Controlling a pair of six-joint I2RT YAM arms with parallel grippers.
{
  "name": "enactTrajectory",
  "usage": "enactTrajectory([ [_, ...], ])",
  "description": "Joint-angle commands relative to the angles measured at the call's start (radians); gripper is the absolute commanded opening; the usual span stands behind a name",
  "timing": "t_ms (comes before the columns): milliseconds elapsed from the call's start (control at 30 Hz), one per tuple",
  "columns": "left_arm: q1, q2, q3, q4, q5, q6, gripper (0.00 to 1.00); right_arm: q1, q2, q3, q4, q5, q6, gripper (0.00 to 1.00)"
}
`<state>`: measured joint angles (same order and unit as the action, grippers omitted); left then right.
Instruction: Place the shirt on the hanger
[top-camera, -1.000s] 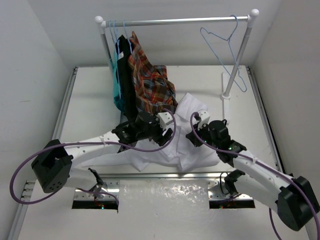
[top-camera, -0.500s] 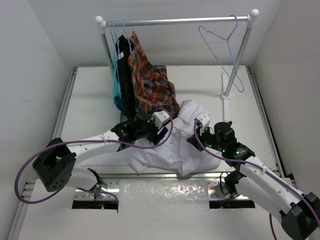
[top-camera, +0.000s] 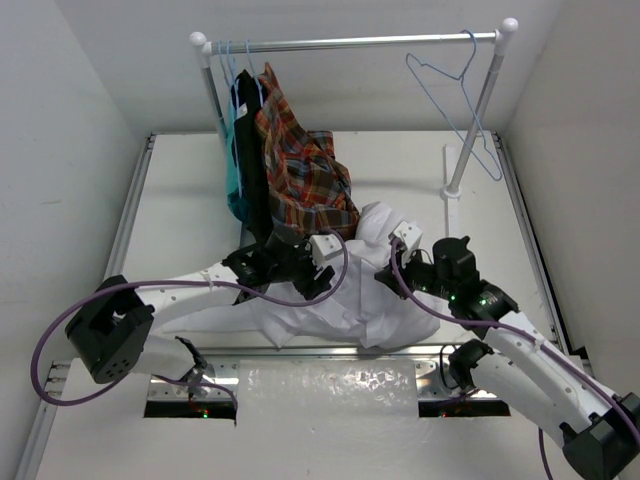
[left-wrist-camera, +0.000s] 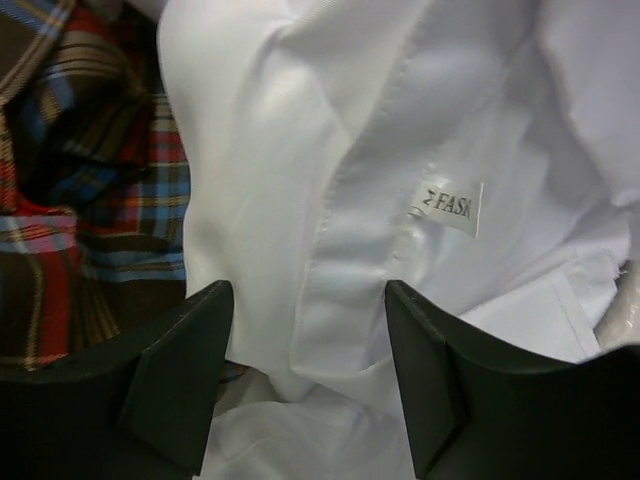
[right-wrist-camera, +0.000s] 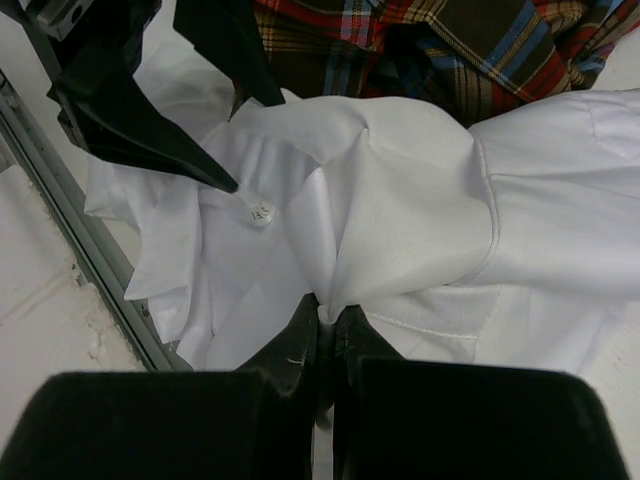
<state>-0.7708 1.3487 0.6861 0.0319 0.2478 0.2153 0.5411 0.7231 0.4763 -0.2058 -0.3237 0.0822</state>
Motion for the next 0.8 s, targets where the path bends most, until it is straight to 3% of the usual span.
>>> enactTrajectory([
  [0,0.004,-0.006,-0.005,0.004,0.106,0.058,0.58,0.007,-0.013,0.068,0.022,0.005,-0.022,0.00],
  [167,0.002,-0.006,-0.013,-0.010,0.154,0.084,0.29,0.007,0.007,0.074,0.040,0.008,-0.006,0.00],
  [233,0.002,-0.008,-0.013,-0.012,0.156,0.087,0.04,0.007,0.009,0.074,0.051,0.017,-0.002,0.00],
  [267,0.002,-0.010,-0.013,-0.013,0.148,0.088,0.00,0.007,0.010,0.074,0.052,0.023,-0.002,0.00],
  [433,0.004,-0.034,0.027,-0.030,0.058,0.072,0.00,0.003,0.025,0.081,-0.016,0.190,0.013,0.00],
  [500,0.004,-0.043,0.061,-0.085,0.009,0.073,0.00,-0.006,0.029,0.087,-0.053,0.253,0.017,0.14],
  [533,0.004,-0.045,0.102,-0.101,-0.002,0.076,0.00,-0.010,0.029,0.094,-0.061,0.271,0.018,0.30],
  [600,0.005,-0.051,0.163,-0.145,-0.027,0.090,0.00,-0.038,0.024,0.119,-0.072,0.291,0.034,0.45],
  [633,0.004,-0.052,0.182,-0.159,-0.034,0.090,0.00,-0.050,0.025,0.136,-0.079,0.290,0.039,0.58],
  [767,0.004,-0.056,0.251,-0.208,-0.071,0.111,0.00,-0.096,0.096,0.293,-0.217,0.295,0.034,0.79],
])
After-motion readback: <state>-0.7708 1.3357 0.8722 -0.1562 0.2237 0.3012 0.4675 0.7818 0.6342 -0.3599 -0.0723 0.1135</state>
